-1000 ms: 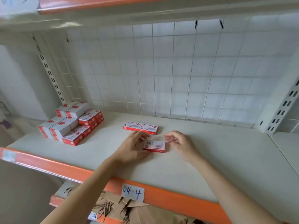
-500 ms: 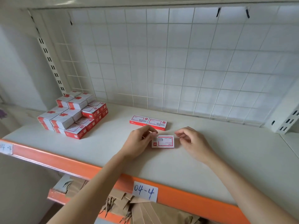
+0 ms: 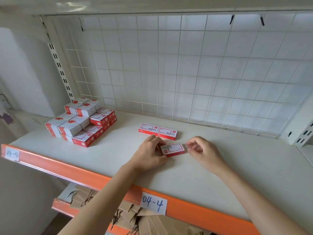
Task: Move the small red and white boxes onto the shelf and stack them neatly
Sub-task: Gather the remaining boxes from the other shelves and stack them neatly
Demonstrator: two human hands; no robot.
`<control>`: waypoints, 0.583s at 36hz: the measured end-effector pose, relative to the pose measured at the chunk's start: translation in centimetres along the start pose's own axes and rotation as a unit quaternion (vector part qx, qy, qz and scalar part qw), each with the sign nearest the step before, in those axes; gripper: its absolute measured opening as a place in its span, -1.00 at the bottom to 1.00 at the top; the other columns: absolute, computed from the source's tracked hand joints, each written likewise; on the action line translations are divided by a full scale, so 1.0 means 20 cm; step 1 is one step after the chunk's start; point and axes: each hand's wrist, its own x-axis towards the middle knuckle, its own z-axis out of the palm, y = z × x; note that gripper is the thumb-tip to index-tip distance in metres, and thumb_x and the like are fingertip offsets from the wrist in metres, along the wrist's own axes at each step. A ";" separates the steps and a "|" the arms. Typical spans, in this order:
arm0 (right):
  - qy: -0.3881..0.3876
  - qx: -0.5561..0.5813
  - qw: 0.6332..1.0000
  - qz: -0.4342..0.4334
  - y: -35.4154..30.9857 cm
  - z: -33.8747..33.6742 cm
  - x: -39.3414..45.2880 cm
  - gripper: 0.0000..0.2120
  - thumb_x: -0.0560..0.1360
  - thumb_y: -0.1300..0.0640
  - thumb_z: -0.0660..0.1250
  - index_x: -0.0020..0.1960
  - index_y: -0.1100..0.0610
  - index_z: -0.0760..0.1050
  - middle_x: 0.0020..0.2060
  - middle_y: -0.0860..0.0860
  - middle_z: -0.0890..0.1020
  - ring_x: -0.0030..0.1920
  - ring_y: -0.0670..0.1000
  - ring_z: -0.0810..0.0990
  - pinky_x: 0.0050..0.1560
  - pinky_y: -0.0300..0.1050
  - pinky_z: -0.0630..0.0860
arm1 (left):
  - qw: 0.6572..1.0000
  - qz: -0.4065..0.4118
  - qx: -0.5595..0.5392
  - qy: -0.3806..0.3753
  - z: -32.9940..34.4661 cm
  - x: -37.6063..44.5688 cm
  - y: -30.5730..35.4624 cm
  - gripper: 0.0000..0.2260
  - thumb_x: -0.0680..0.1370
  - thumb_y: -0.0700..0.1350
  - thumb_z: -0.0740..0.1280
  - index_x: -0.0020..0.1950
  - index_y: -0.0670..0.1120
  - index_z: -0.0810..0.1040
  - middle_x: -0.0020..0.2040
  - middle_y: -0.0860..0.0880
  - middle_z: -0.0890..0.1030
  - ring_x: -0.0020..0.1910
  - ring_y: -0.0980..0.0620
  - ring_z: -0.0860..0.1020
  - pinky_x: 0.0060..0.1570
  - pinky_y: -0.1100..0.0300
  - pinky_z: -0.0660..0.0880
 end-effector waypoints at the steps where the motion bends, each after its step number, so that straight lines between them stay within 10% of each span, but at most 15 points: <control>1: -0.002 -0.006 1.000 -0.002 0.00 0.00 0.00 -0.81 0.43 0.35 0.35 -0.14 0.07 0.49 -0.21 -0.05 0.55 -0.24 -0.17 0.51 -0.18 -0.45 0.41 | 1.000 -0.008 0.003 0.006 0.00 0.00 0.00 -0.67 0.36 0.01 0.44 0.03 -0.11 0.50 -0.05 0.04 0.43 -0.12 0.09 0.40 -0.08 0.31 0.39; 12: -0.087 -0.055 0.995 0.005 -0.05 0.00 0.00 -0.88 0.45 -0.04 0.40 -0.03 -0.12 0.51 -0.18 -0.12 0.44 -0.18 -0.21 0.43 -0.11 -0.36 0.31 | 0.997 0.070 0.022 -0.026 0.00 -0.04 0.04 -0.64 0.33 0.23 0.45 -0.03 0.02 0.63 -0.17 0.02 0.46 -0.21 0.10 0.41 -0.14 0.27 0.38; 21: -0.166 -0.168 0.972 -0.009 -0.24 0.10 0.08 -0.57 0.40 -0.12 0.41 0.19 0.02 0.46 0.03 -0.11 0.41 0.13 -0.11 0.38 0.11 -0.26 0.32 | 0.992 0.087 0.076 -0.059 -0.16 -0.07 -0.04 -0.88 0.46 -0.06 0.43 -0.04 -0.04 0.65 -0.11 0.03 0.46 -0.18 0.13 0.41 -0.11 0.33 0.32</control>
